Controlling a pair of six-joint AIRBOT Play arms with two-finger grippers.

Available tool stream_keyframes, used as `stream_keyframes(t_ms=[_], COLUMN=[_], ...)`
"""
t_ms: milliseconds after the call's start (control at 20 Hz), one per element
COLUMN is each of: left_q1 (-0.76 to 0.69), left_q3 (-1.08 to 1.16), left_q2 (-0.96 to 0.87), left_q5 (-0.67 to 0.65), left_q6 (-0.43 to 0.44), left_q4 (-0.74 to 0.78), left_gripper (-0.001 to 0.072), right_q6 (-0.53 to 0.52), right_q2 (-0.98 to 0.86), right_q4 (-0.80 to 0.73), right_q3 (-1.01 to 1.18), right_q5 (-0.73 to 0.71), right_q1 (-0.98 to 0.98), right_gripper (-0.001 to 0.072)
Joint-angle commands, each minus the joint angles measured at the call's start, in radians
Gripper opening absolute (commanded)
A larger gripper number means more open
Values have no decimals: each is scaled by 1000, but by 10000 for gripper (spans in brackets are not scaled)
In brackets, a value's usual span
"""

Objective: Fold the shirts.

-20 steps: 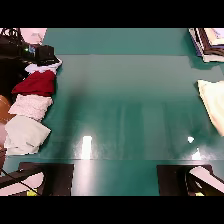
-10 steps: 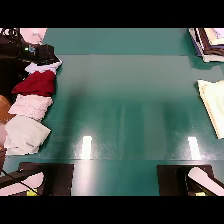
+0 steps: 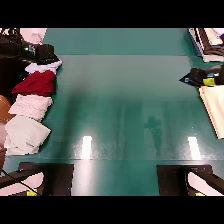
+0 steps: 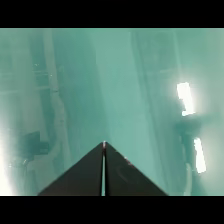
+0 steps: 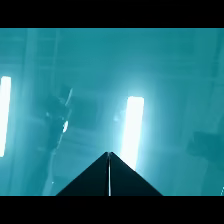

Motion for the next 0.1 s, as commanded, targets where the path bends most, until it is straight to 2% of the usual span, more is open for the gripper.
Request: stream_keyframes(t_ms=[0,50], left_q1=[0,0], left_q3=[0,0], left_q2=[0,0], left_q5=[1,0], left_q6=[0,0], left_q4=[0,0], left_gripper=[26,26], right_q6=[-5,-5], right_q2=[0,0], right_q4=[2,3], right_q3=[1,1], right_q5=[-3,-1], right_q1=[74,74], right_gripper=[18,18])
